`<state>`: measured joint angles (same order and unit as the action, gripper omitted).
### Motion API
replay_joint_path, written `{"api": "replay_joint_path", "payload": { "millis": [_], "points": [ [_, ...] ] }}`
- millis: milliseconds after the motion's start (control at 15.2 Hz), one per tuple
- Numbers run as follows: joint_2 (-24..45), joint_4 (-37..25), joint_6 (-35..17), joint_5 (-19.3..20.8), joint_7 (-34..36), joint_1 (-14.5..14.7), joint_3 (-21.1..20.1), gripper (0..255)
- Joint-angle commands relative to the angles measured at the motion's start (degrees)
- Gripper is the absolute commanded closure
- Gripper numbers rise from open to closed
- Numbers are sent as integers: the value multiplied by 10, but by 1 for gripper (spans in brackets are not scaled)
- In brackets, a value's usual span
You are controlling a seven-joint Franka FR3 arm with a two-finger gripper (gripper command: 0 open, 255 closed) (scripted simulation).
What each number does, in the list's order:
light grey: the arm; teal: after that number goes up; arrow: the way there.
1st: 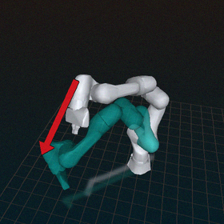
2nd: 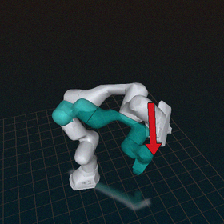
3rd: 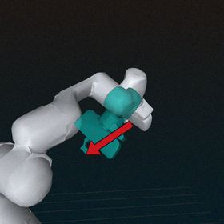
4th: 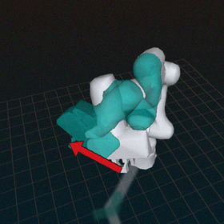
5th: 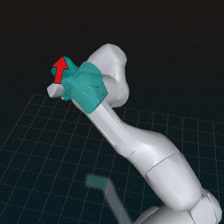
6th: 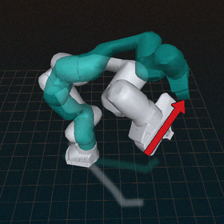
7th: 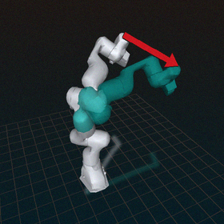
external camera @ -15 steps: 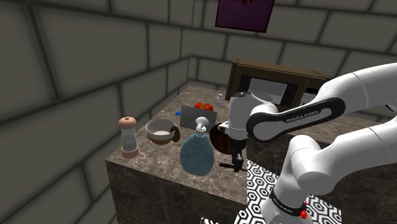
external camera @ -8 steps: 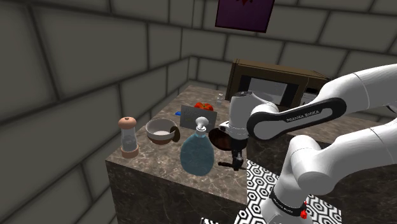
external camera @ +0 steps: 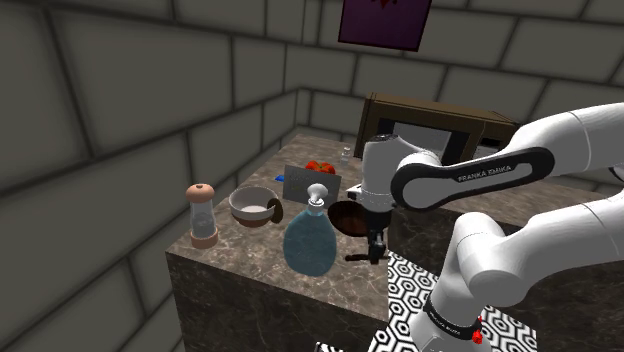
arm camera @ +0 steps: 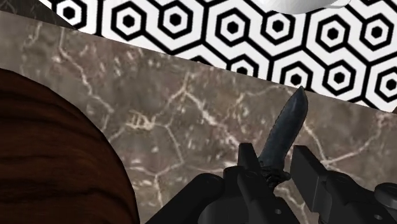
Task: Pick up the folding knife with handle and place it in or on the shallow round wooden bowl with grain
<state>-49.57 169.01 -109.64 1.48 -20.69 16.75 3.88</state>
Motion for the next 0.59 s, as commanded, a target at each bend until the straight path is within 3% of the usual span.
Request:
{"api": "replay_joint_path", "payload": {
  "millis": [0,528],
  "points": [
    [-7,-14,21,0,0,0,0,255],
    [-29,-66,95,-3,2,1,-3,255]
  ]
}}
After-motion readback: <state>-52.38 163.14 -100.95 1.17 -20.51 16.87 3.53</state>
